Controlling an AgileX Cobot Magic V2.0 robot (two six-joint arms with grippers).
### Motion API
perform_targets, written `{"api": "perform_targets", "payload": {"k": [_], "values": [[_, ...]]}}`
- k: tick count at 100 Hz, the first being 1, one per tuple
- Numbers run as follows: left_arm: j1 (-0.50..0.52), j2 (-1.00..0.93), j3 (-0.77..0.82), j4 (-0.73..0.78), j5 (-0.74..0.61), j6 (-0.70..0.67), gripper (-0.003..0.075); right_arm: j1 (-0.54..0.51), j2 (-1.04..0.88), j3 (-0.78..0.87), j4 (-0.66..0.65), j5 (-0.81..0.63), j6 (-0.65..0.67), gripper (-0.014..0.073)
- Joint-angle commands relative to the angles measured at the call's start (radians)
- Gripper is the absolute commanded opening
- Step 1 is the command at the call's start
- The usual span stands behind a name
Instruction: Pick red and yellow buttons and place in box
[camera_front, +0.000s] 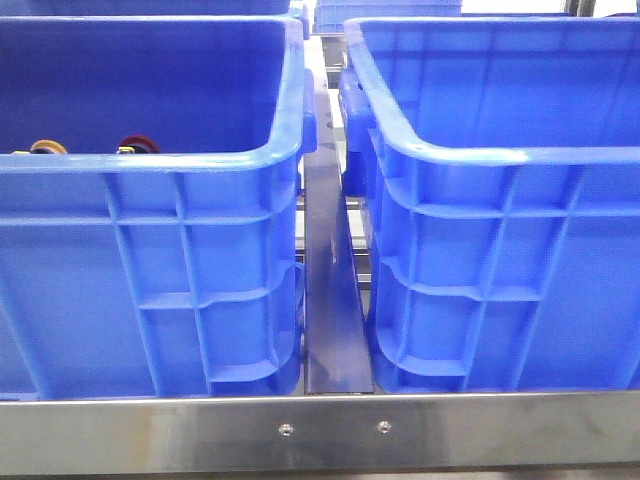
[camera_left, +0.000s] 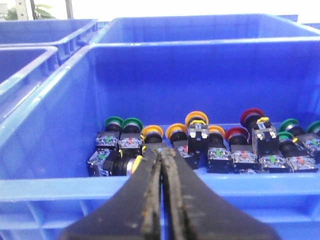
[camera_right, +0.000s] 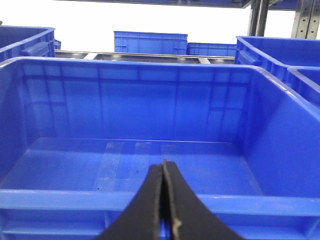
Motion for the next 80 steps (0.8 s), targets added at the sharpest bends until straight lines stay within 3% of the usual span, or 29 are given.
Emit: {"api": "perform_targets", "payload": {"k": [1,80], "values": [[0.001,-0.030,0.019,-0.003,-0.085,-0.010,-0.0020,-0.004,-0.023,0.006,-0.007,-0.079,-0.004,-0.0104],[0.001,-0.030,-0.040,-0.003,-0.057,-0.010,-0.0020,-0.004,-0.023,0.006,-0.007,-0.079,-0.004,-0.0104]]}}
